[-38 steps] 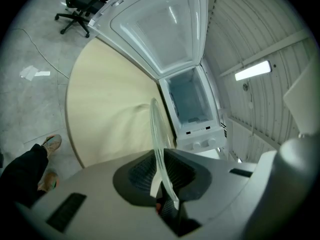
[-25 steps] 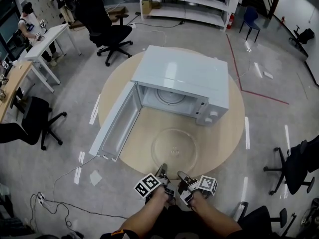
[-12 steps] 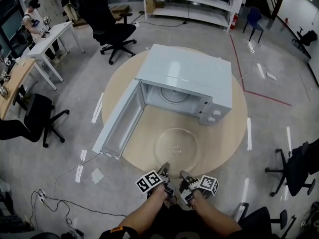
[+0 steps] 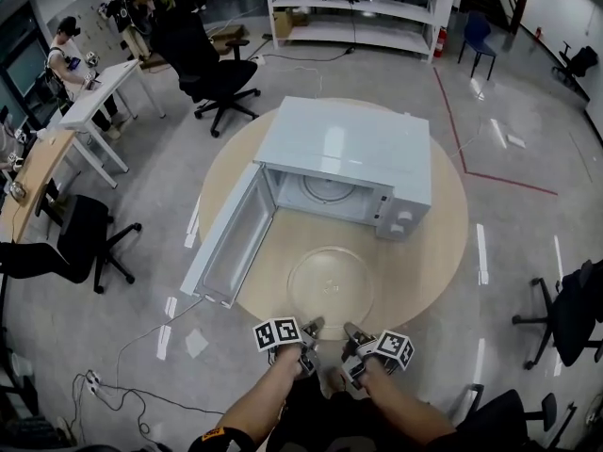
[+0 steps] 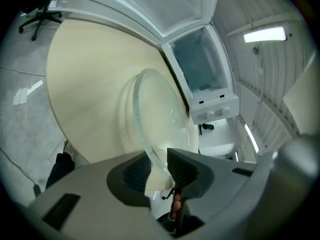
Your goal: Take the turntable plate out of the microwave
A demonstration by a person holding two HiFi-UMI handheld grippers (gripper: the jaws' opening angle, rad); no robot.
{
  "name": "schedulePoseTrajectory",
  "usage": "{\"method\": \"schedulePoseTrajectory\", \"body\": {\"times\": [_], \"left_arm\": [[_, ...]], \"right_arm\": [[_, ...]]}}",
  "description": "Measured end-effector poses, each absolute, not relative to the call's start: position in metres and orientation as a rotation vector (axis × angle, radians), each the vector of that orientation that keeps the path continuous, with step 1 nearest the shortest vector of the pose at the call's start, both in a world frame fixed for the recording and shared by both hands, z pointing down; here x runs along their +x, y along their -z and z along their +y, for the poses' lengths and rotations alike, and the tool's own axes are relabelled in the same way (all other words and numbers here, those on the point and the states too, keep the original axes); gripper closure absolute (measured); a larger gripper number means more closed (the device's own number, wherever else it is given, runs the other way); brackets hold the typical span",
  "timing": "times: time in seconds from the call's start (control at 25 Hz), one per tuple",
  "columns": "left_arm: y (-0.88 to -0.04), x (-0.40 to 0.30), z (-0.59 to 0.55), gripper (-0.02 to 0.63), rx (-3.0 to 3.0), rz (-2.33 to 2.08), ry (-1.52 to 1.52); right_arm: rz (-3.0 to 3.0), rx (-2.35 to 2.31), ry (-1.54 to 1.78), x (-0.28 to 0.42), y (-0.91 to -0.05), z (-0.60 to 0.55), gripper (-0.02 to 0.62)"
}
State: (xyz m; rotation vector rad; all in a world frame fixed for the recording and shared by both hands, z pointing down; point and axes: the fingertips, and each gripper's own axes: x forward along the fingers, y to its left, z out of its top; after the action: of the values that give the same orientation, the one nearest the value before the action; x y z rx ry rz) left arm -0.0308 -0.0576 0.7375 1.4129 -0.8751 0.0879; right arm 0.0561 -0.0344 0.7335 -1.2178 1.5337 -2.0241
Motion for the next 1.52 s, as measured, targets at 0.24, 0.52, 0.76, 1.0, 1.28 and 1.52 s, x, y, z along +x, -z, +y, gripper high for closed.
{"method": "schedulePoseTrajectory", "body": {"times": [0.24, 0.52, 0.76, 1.0, 1.28, 1.52], "left_arm": [[-0.735, -0.022, -0.045, 0.462, 1.445, -0.746, -0.227], [-0.732, -0.009, -0.024, 0.459, 1.469, -0.566, -0.303], [-0.727, -0.009, -0.023, 0.459, 1.543, -0.592, -0.290], [-0.721, -0.003, -0.022, 0.459, 1.569, -0.613, -0.255], [-0.706, -0.001, -0.015, 0.460, 1.670, -0.648, -0.257], [-0.662, 0.002, -0.010, 0.460, 1.918, -0.789, -0.237]], "right_arm": [[1.535, -1.238, 2.002, 0.062, -0.731, -0.039, 0.552], [1.517, -1.335, 1.955, 0.083, -0.736, -0.048, 0.558], [1.589, -1.397, 1.971, 0.088, -0.736, -0.056, 0.557], [1.725, -1.495, 1.993, 0.096, -0.732, -0.047, 0.557], [2.077, -1.635, 1.791, 0.102, -0.705, -0.036, 0.557], [2.485, -1.623, 1.442, 0.086, -0.656, -0.032, 0.557]]}}
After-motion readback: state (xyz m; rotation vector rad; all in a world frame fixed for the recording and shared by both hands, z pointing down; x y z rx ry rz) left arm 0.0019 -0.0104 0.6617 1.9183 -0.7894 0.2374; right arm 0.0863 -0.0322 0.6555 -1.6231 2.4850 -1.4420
